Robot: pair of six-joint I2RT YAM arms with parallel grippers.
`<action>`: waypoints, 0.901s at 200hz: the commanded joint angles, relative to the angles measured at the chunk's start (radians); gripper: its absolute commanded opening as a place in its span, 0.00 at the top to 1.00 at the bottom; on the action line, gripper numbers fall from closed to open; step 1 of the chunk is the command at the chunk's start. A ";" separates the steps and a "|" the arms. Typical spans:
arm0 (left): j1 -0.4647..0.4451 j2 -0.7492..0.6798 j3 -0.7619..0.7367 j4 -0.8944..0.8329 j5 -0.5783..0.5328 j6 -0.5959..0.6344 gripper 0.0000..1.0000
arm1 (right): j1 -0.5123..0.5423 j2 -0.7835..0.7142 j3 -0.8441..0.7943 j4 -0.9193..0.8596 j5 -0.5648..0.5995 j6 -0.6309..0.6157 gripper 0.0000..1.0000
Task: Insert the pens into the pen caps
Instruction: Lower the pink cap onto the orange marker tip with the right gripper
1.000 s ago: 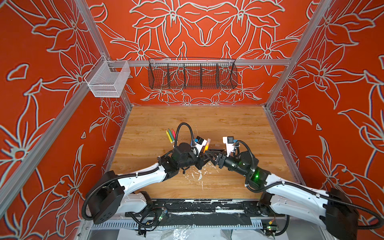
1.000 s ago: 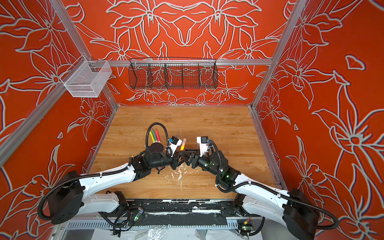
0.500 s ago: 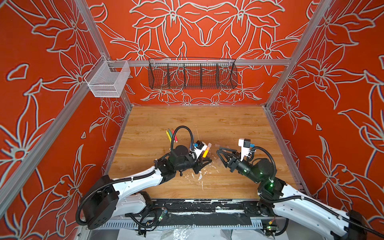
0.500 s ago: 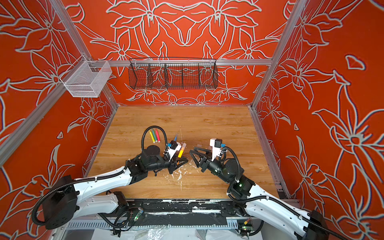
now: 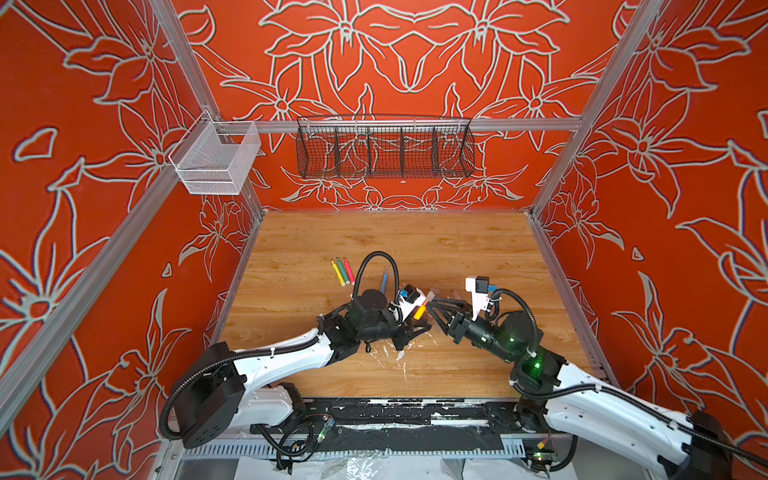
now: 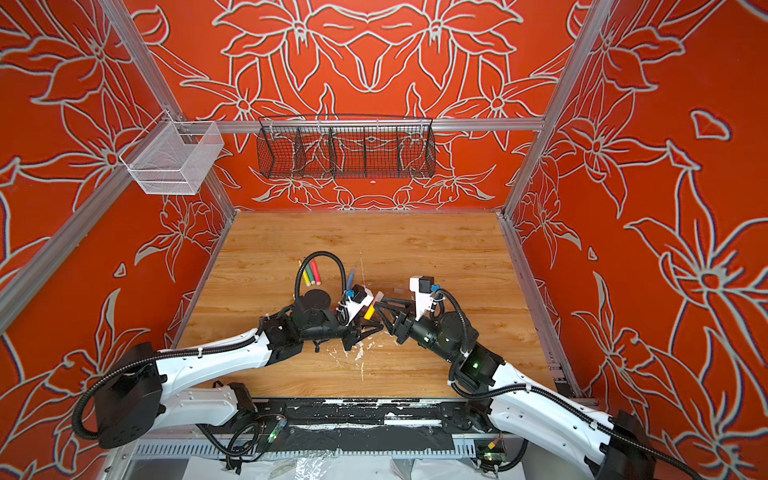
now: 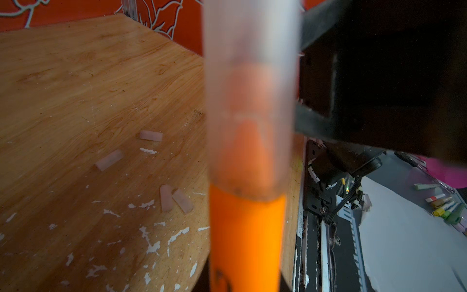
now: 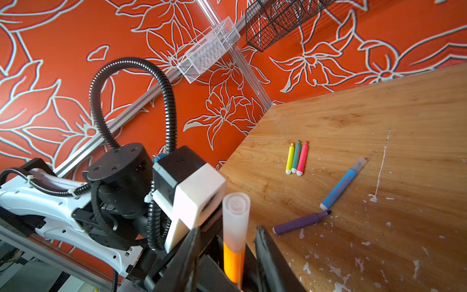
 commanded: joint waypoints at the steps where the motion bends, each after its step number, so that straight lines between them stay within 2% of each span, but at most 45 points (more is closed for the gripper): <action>1: -0.015 0.007 0.020 -0.010 0.005 0.033 1.00 | -0.007 -0.019 0.007 0.016 0.017 -0.001 0.60; 74: -0.045 0.032 0.047 -0.041 -0.014 0.065 1.00 | -0.027 -0.012 0.007 0.022 -0.007 0.017 0.62; 133: -0.060 0.034 0.052 -0.049 -0.023 0.078 1.00 | -0.029 0.027 0.015 0.029 -0.020 0.024 0.81; 180: -0.068 0.034 0.053 -0.053 -0.015 0.080 1.00 | -0.029 0.055 0.026 0.020 -0.016 0.027 0.82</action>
